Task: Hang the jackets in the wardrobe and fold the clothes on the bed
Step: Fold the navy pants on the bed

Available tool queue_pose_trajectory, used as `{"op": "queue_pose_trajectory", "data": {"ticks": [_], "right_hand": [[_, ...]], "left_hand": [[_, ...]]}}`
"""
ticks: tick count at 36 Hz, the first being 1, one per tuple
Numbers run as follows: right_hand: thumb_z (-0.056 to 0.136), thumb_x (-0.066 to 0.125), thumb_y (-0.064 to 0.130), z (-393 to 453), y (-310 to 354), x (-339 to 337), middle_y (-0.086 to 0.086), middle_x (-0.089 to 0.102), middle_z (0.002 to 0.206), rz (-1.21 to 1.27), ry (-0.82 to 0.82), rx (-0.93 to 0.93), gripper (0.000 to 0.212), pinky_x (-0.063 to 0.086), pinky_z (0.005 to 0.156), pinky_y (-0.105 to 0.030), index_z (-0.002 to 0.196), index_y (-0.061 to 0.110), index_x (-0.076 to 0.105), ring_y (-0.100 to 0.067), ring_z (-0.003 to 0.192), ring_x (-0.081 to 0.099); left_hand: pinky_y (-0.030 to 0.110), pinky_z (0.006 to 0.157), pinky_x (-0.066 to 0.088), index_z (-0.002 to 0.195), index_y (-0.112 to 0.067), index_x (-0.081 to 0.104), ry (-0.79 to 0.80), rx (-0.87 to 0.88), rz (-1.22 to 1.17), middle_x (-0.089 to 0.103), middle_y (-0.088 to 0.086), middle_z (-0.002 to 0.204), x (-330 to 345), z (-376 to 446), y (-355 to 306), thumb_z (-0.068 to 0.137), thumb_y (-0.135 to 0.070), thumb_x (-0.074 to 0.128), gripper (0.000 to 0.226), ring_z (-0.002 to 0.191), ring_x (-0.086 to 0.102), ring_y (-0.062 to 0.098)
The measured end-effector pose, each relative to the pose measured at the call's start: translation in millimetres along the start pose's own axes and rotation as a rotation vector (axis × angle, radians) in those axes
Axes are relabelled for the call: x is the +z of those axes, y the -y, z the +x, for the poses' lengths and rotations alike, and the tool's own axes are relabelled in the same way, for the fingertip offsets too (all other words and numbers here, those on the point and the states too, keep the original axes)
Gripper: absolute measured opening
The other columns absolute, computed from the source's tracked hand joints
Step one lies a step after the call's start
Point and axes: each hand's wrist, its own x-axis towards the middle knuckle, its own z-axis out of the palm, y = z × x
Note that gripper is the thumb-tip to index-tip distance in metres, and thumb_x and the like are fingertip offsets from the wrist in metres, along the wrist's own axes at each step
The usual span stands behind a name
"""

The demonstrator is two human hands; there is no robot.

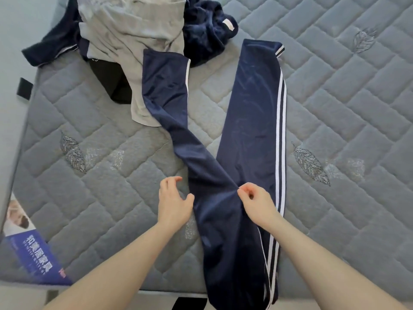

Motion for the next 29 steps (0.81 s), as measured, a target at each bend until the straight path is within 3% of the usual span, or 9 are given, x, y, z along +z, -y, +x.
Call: {"op": "queue_pose_trajectory", "data": {"ticks": [4, 7, 9, 12, 15, 19, 21, 26, 29], "right_hand": [[0.101, 0.052, 0.023, -22, -22, -25, 0.011, 0.058, 0.068, 0.099, -0.208, -0.097, 0.021, 0.041, 0.065, -0.018, 0.081, 0.026, 0.056, -0.006, 0.064, 0.051], [0.101, 0.053, 0.020, -34, -43, -39, 0.010, 0.061, 0.068, 0.117, -0.380, -0.012, 0.021, 0.041, 0.064, -0.019, 0.081, 0.026, 0.055, -0.009, 0.067, 0.055], [0.101, 0.055, 0.017, -36, -58, -47, 0.008, 0.064, 0.071, 0.097, -0.441, 0.079, 0.022, 0.039, 0.065, -0.029, 0.080, 0.025, 0.057, -0.019, 0.074, 0.060], [0.098, 0.060, 0.015, -30, -76, -55, 0.001, 0.069, 0.081, 0.051, -0.344, 0.238, 0.019, 0.047, 0.076, -0.037, 0.081, 0.024, 0.060, -0.032, 0.082, 0.065], [0.088, 0.069, 0.015, -21, -78, -59, 0.005, 0.066, 0.093, -0.051, -0.262, 0.285, 0.016, 0.045, 0.081, -0.035, 0.094, 0.025, 0.058, -0.027, 0.094, 0.065], [0.077, 0.072, 0.021, -4, -52, -60, 0.010, 0.053, 0.115, -0.083, -0.337, 0.099, 0.046, 0.049, 0.085, -0.038, 0.114, 0.035, 0.050, -0.016, 0.093, 0.059], [0.078, 0.074, 0.023, 9, -32, -57, 0.011, 0.052, 0.121, -0.111, -0.336, -0.045, 0.054, 0.047, 0.092, -0.036, 0.127, 0.032, 0.052, -0.014, 0.104, 0.055], [0.083, 0.076, 0.030, 49, 28, -34, 0.009, 0.055, 0.133, -0.237, -0.194, -0.328, 0.061, 0.039, 0.105, -0.029, 0.140, 0.025, 0.052, -0.015, 0.122, 0.046], [0.087, 0.073, 0.036, 75, 57, -14, 0.012, 0.050, 0.143, -0.315, -0.091, -0.408, 0.064, 0.039, 0.109, -0.036, 0.145, 0.028, 0.048, -0.017, 0.131, 0.042]], "left_hand": [[0.037, 0.113, 0.032, 0.146, -0.023, 0.042, 0.075, 0.084, 0.054, 0.024, -0.003, 0.157, 8, -3, -18, 0.086, -0.021, 0.069, 0.066, 0.140, 0.031, 0.021], [0.035, 0.114, 0.031, 0.151, -0.031, 0.035, 0.168, 0.140, 0.091, 0.013, -0.010, 0.163, 18, -4, -29, 0.088, -0.025, 0.067, 0.070, 0.142, 0.023, 0.017], [0.034, 0.114, 0.031, 0.153, -0.032, 0.032, 0.231, 0.161, 0.121, 0.009, -0.011, 0.165, 25, -3, -36, 0.089, -0.028, 0.065, 0.073, 0.144, 0.020, 0.017], [0.037, 0.118, 0.028, 0.157, -0.031, 0.026, 0.330, 0.141, 0.181, 0.006, -0.007, 0.168, 32, 5, -43, 0.090, -0.031, 0.063, 0.076, 0.149, 0.014, 0.020], [0.040, 0.122, 0.023, 0.159, -0.026, 0.024, 0.346, 0.128, 0.277, 0.007, 0.003, 0.168, 34, 23, -49, 0.090, -0.030, 0.063, 0.078, 0.151, 0.013, 0.027], [0.044, 0.120, 0.026, 0.157, -0.016, 0.027, 0.249, 0.071, 0.384, 0.010, 0.011, 0.167, 27, 62, -55, 0.091, -0.031, 0.065, 0.078, 0.149, 0.019, 0.035], [0.047, 0.118, 0.029, 0.157, -0.014, 0.023, 0.193, 0.044, 0.450, 0.008, 0.012, 0.167, 23, 82, -59, 0.090, -0.036, 0.067, 0.083, 0.149, 0.018, 0.036], [0.049, 0.118, 0.031, 0.160, -0.014, 0.006, 0.146, -0.081, 0.573, 0.001, 0.008, 0.169, 17, 121, -63, 0.079, -0.056, 0.079, 0.117, 0.153, 0.012, 0.031], [0.045, 0.113, 0.038, 0.159, -0.015, 0.007, 0.149, -0.068, 0.667, 0.015, 0.009, 0.167, 17, 134, -63, 0.069, -0.062, 0.084, 0.128, 0.147, 0.028, 0.032]]}}
